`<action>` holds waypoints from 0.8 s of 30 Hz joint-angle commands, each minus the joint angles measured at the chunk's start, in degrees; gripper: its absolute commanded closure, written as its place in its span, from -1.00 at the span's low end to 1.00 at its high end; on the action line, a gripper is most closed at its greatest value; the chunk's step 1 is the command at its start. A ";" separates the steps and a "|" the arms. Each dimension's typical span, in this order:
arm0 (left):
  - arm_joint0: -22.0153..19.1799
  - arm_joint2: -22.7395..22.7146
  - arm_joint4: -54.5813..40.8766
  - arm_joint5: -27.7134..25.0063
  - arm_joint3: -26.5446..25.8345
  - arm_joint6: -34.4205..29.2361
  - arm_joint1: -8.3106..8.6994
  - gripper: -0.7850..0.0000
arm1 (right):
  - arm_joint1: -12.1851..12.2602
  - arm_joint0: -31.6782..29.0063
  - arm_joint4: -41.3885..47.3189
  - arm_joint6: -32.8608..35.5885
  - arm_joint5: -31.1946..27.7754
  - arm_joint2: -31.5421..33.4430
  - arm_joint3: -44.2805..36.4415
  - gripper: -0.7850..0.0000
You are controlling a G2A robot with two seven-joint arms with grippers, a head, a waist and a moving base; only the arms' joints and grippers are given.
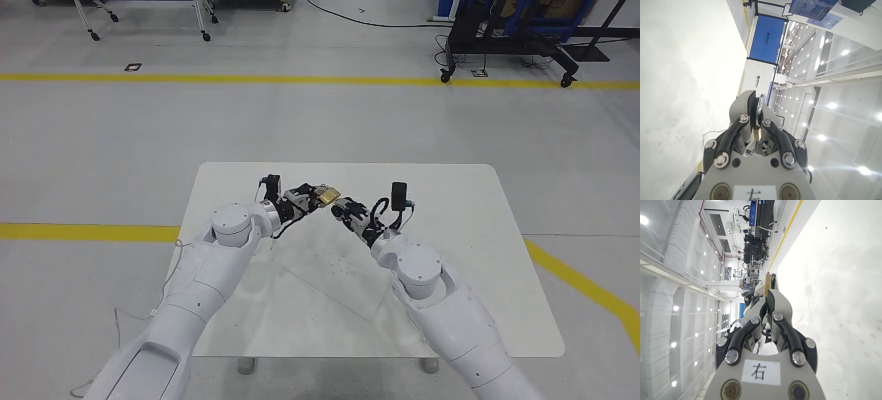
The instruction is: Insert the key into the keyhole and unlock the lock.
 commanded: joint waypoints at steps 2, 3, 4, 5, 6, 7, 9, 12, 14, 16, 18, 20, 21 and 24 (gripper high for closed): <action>0.19 -0.08 0.29 -1.00 -0.22 -0.58 0.00 1.00 | -0.10 -0.12 1.75 0.81 -0.12 0.64 0.25 1.00; 0.24 -0.10 0.49 -1.67 -0.38 -0.74 0.01 1.00 | -0.11 -0.21 3.03 2.04 -0.37 0.94 0.30 1.00; 0.37 -0.11 0.71 -2.61 -0.59 -0.98 0.01 1.00 | -0.08 -0.27 4.73 3.79 -0.62 1.48 0.55 1.00; 0.50 -0.10 0.95 -3.54 -0.80 -1.29 0.02 1.00 | -0.01 -0.29 6.31 5.15 -0.82 2.36 0.96 1.00; 0.61 -0.09 1.41 -4.50 -0.95 -1.47 0.04 1.00 | 0.09 -0.29 7.33 6.29 -1.01 3.25 1.31 1.00; 0.73 -0.08 1.87 -5.55 -1.14 -1.66 0.07 1.00 | 0.19 -0.35 8.39 7.56 -1.08 4.00 1.62 1.00; 1.07 -0.04 2.87 -7.94 -1.65 -2.12 0.14 1.00 | 0.40 -0.34 10.94 10.61 -0.78 5.57 2.38 1.00; 1.69 -0.04 4.03 -10.72 -2.38 -2.42 0.22 0.69 | 0.69 -0.29 14.03 14.77 -0.26 7.49 3.47 1.00; 2.00 -0.18 4.07 -11.77 -2.91 -2.90 0.25 0.97 | 0.87 -0.33 15.76 17.24 -0.10 8.55 4.05 1.00; 2.42 -0.33 4.14 -13.00 -3.55 -3.18 0.29 1.00 | 1.03 -0.32 17.11 19.23 0.16 9.43 4.65 1.00; 2.86 -0.59 4.14 -14.33 -4.24 -3.49 0.35 1.00 | 1.14 -0.17 18.47 21.67 0.75 9.82 5.16 1.00; 3.28 -0.83 4.80 -16.03 -4.94 -3.74 0.47 1.00 | 1.28 0.22 19.42 23.91 1.43 10.21 6.04 1.00; 3.52 -0.96 5.13 -16.92 -5.26 -3.86 0.54 1.00 | 1.34 0.45 19.66 24.88 1.71 10.28 6.37 1.00; 4.10 -1.39 6.88 -19.42 -5.91 -3.17 0.76 1.00 | 1.43 1.05 20.75 26.95 2.29 10.42 7.47 1.00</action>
